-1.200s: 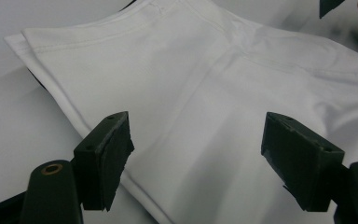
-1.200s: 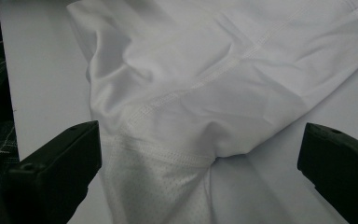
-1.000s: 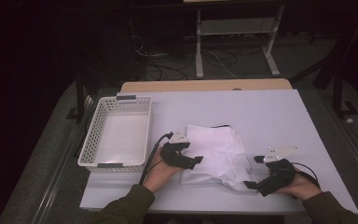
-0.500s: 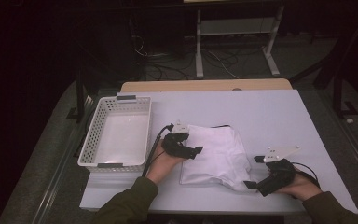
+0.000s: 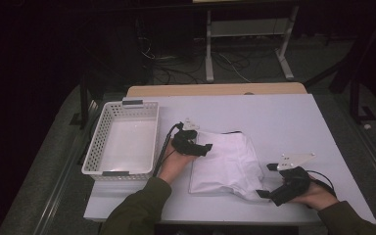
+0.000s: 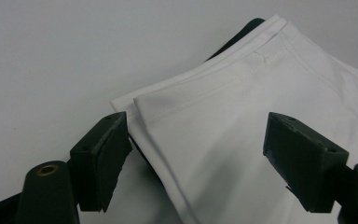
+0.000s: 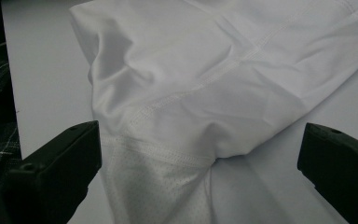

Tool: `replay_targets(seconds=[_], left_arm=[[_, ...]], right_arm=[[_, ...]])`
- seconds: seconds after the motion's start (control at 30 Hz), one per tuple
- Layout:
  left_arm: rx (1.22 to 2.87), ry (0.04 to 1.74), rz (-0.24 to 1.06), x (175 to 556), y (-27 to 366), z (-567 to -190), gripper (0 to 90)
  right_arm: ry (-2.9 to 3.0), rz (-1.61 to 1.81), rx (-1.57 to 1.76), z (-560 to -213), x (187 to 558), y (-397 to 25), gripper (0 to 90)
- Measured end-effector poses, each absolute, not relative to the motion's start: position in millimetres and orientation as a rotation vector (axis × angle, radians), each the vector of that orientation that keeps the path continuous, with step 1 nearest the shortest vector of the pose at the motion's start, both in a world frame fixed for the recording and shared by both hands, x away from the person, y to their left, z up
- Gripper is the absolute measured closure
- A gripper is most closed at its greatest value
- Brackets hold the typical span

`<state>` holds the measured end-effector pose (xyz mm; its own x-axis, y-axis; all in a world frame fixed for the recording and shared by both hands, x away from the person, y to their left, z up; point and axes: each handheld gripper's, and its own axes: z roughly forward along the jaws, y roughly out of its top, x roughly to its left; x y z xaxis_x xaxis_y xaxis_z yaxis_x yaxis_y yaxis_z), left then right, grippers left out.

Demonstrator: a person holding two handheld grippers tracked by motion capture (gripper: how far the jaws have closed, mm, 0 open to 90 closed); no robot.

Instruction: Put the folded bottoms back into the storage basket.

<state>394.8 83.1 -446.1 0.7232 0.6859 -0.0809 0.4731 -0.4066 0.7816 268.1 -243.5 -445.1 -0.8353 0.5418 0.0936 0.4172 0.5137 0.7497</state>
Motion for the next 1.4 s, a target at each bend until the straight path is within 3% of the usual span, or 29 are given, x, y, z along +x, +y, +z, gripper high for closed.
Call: replay_targets(seconds=[0.6, 0.83, 1.07, 1.27, 1.4], left_arm=[[2.125, 0.924, 0.291, 419, 77, -458, 23.2], [2.133, 0.91, 0.275, 419, 77, -458, 27.8], [2.154, 0.859, 0.254, 416, 76, -457, 42.0], [2.155, 0.825, 0.178, 415, 74, -456, 65.0], [2.151, 0.833, 0.152, 414, 73, -456, 71.7]], right_arm=[[2.599, 1.228, 0.825, -445, 268, -244, 0.0], [2.6, 1.227, 0.827, -445, 268, -243, 0.0], [2.6, 1.226, 0.827, -445, 268, -243, 0.0], [2.603, 1.23, 0.823, -444, 266, -242, 0.3], [2.618, 1.214, 0.824, -445, 263, -241, 3.4]])
